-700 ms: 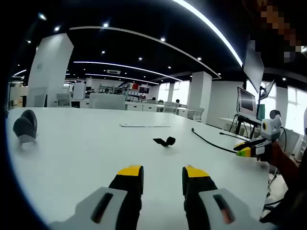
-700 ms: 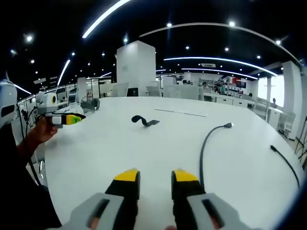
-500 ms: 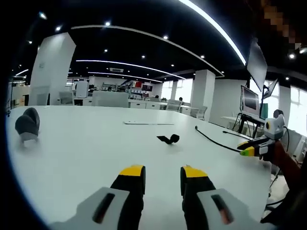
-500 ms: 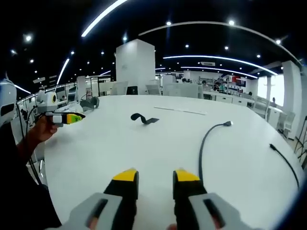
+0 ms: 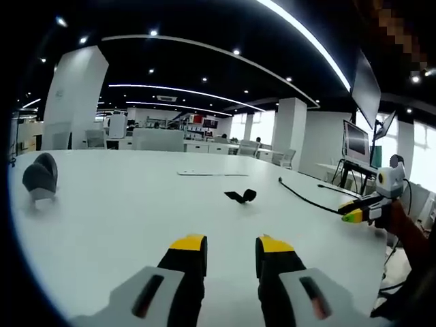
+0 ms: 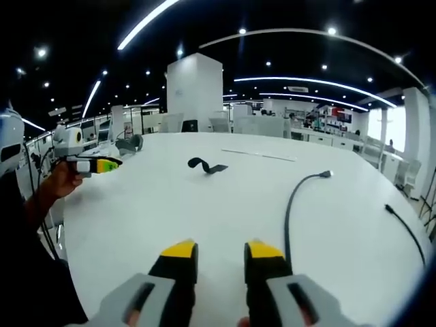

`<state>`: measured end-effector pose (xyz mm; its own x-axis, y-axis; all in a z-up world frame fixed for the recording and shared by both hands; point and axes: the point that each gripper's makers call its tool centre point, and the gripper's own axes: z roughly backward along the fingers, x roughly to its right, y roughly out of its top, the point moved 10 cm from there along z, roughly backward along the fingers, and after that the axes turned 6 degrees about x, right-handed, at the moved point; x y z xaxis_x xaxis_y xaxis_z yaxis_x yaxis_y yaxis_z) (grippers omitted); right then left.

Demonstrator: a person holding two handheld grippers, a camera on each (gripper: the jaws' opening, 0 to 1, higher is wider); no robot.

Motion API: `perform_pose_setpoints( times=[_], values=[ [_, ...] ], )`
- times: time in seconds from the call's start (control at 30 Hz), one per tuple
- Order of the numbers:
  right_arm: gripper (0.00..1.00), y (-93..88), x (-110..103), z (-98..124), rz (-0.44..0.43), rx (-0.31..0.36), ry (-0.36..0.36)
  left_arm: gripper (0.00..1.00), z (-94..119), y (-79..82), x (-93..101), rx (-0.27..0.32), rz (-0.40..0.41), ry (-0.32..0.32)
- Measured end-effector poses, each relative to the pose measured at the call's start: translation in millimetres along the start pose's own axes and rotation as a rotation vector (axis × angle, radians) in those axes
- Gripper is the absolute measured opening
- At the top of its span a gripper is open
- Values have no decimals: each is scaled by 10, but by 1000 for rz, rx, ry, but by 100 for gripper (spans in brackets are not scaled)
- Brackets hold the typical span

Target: Find the charging cable on the desk, coil it up and secure with Velcro.

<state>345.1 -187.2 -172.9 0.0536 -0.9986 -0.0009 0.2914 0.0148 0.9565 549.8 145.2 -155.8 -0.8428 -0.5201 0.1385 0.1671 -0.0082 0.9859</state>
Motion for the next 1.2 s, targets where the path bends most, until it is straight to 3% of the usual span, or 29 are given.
perform_pose_setpoints(
  times=[0.23,0.53,1.2],
  values=[
    [28,2,29,36,-22,4,-5,27,-39,28,28,8,-17,-11],
    [27,7,24,68,-45,16,20,27,-93,5,53,-24,-30,-19],
    [33,47,0,36,-27,14,22,27,-41,51,65,-2,-48,-7]
  ],
)
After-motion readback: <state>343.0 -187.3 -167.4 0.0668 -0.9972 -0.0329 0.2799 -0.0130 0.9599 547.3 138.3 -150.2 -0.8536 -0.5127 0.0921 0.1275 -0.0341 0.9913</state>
